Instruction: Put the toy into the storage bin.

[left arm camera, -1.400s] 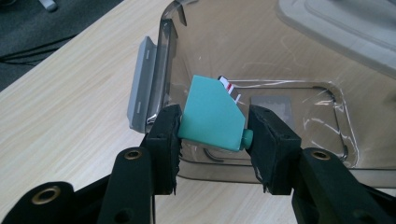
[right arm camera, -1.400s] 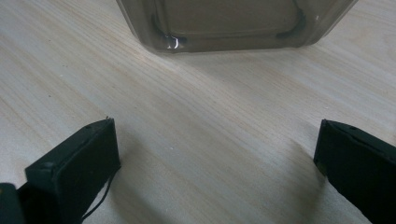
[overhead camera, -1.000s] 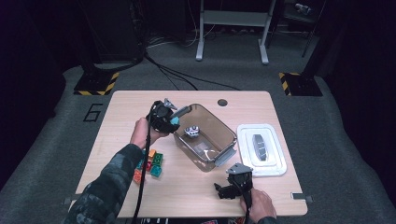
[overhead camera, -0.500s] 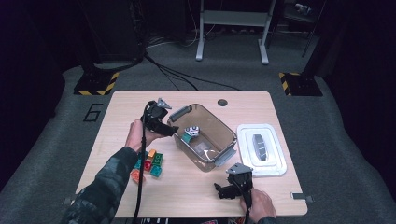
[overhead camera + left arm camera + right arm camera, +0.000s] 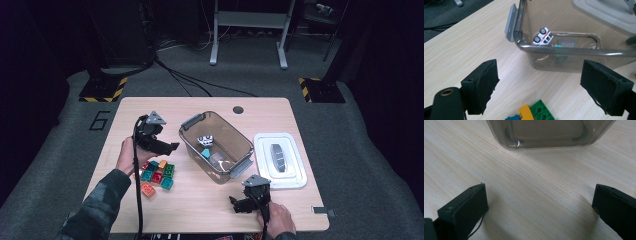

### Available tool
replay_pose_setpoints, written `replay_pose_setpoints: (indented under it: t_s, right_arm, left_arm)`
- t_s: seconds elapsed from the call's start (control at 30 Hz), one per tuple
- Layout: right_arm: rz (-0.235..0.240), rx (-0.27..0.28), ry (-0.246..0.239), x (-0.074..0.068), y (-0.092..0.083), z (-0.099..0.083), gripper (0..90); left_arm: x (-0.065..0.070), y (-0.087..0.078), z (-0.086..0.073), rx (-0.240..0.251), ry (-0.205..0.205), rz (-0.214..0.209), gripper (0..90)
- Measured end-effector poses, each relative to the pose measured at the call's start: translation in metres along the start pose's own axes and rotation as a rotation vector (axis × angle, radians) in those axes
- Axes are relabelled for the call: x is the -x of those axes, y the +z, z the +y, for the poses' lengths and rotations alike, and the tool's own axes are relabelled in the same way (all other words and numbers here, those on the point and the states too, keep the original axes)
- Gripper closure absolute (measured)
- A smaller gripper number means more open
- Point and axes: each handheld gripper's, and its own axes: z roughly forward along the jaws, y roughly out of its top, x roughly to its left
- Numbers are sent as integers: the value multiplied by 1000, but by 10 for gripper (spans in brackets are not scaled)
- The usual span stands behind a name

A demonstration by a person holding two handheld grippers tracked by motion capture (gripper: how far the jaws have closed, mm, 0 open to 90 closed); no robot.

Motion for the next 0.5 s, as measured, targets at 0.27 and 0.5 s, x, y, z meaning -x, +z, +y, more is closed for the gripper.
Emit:
replay_pose_setpoints:
  t_s: [0.27, 0.5]
  right_arm:
    - [-2, 4, 12, -1, 1, 0, 0]
    - [-2, 5, 13, -1, 1, 0, 0]
  left_arm:
    - [-2, -7, -26, -31, -18, 6, 132]
    - [-2, -12, -51, -53, -34, 10, 112]
